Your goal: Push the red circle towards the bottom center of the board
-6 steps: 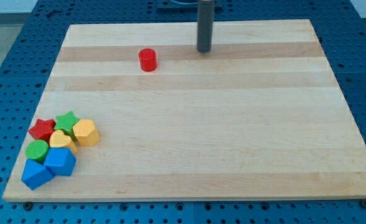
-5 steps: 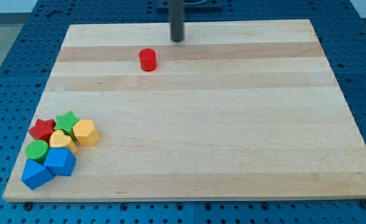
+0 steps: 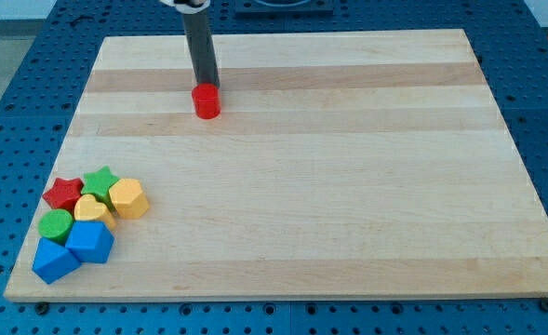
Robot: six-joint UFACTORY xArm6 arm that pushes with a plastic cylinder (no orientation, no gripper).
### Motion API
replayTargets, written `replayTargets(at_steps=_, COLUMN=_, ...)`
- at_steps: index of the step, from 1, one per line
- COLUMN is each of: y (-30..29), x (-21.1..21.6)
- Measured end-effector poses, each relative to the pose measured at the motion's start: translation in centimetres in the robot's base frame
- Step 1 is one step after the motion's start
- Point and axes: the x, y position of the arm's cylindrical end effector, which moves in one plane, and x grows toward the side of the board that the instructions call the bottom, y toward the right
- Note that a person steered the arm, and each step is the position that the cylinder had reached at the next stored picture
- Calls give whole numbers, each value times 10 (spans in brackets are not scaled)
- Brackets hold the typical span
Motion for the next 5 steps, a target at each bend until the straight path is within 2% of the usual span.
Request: replayTargets(at_steps=5, y=7, x=113)
